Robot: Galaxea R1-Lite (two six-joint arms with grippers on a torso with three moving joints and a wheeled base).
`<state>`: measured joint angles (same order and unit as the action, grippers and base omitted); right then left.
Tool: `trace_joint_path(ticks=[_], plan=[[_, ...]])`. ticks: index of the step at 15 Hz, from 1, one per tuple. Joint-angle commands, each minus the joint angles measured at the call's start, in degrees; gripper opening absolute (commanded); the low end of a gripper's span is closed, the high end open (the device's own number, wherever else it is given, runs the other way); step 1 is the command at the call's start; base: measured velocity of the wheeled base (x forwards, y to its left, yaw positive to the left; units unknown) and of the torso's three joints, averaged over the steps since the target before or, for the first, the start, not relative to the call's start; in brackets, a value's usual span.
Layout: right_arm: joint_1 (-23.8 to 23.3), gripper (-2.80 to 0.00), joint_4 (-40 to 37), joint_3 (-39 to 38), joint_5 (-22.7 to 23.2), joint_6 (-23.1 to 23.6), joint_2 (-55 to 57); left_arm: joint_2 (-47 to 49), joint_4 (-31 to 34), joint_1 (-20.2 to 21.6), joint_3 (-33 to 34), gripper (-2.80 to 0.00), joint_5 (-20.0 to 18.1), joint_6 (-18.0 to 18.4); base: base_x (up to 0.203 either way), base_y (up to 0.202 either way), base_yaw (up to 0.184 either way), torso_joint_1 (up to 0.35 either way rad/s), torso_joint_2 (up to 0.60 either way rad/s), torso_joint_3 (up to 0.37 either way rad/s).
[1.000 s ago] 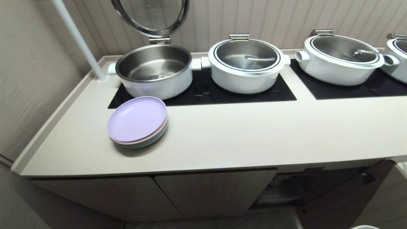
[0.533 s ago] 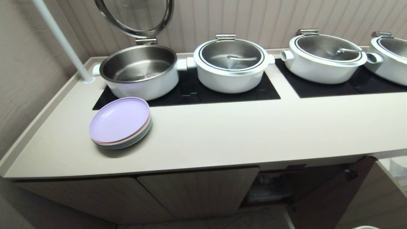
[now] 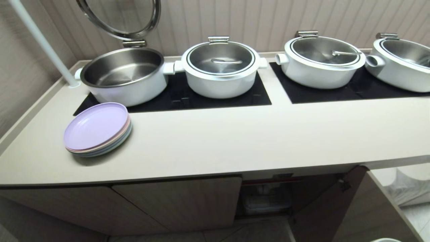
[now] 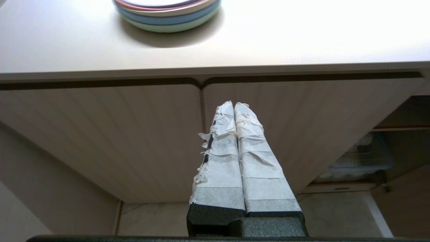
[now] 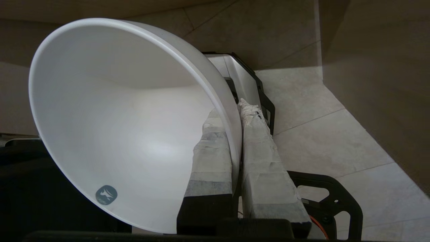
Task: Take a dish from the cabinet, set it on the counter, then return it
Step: Put it back into the cabinet
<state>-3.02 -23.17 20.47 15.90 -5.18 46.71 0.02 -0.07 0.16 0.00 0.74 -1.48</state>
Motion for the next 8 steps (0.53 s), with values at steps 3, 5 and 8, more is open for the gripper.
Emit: trace_joint_path(ticks=[3,5,8], plan=[[-0.1,-2.8,-0.1,0.0,0.1,0.0,0.1,0.0,0.0,0.0,0.0,-2.8,0.0,0.0,0.0,-0.168,0.0,0.005,0.0,0.0],[-0.1,-2.8,-0.1,0.0,0.1,0.0,0.1,0.0,0.0,0.0,0.0,-2.8,0.0,0.0,0.0,-0.042,0.001,-0.001,0.0,0.001],[-0.1,-2.8,-0.1,-0.1,0.1,-0.1,0.1,0.0,0.0,0.0,0.0,-2.8,0.0,0.0,0.0,0.0,0.0,0.0,0.0,0.0]])
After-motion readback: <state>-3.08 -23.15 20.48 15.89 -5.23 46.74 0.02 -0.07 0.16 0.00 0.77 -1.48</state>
